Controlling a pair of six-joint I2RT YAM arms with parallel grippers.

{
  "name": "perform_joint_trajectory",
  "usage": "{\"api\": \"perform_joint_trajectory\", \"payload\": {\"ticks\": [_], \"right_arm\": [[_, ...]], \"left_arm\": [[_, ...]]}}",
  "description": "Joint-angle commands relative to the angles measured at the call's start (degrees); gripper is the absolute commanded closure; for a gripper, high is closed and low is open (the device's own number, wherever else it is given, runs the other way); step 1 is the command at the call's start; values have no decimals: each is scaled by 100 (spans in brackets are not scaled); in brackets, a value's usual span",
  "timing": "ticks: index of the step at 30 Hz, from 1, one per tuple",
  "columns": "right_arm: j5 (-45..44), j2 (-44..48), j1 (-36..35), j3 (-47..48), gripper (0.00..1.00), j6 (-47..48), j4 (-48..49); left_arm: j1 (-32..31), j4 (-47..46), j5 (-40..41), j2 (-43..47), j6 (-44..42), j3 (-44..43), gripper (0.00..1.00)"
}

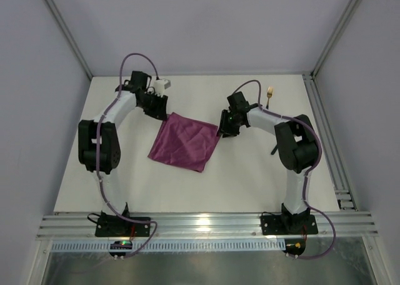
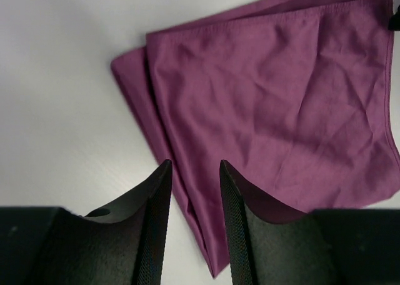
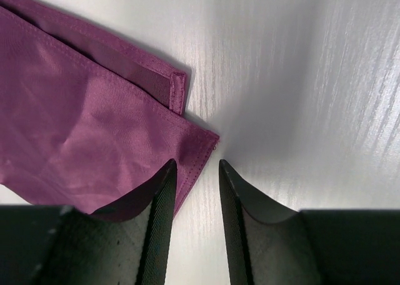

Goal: Fold the napkin into a case and place the utensils inside
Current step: Smooth out the lower triangle-folded napkin at the center of the board.

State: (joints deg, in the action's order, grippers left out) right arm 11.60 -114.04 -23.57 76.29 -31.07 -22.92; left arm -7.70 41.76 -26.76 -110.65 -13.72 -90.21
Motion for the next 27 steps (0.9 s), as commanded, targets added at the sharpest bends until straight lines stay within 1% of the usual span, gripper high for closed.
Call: {"api": "perform_joint_trajectory", "payload": {"ticks": [1,2,5,10,19,22,25,26,27], "right_arm": [[80,-92,-25,105,63,75,-2],[97,-101,-7,105,65,75,15],[97,-119,2,88,71,49,59],[159,-180,19,70,78,48,112],[212,-250,81,105,80,31,200],[220,-233,98,114,80,40,191],[220,-259,125,131,80,31,226],[229,-277,134,140,83,31,226],[238,-286,134,140,83,31,235]], "left_arm": [[-345,-229,285,-579,114,-522,61],[-398,-247,434,-859,149,-793,61],[-442,-570,584,-1247,395,-1181,61],[-486,-669,646,-1617,423,-1648,59],[-592,-695,734,-1995,326,-1754,59],[-583,-626,769,-2083,291,-1841,63],[-583,-590,795,-2118,264,-1894,69],[-583,-555,813,-2127,255,-1903,75],[-583,-546,822,-2136,247,-1912,79]]}}
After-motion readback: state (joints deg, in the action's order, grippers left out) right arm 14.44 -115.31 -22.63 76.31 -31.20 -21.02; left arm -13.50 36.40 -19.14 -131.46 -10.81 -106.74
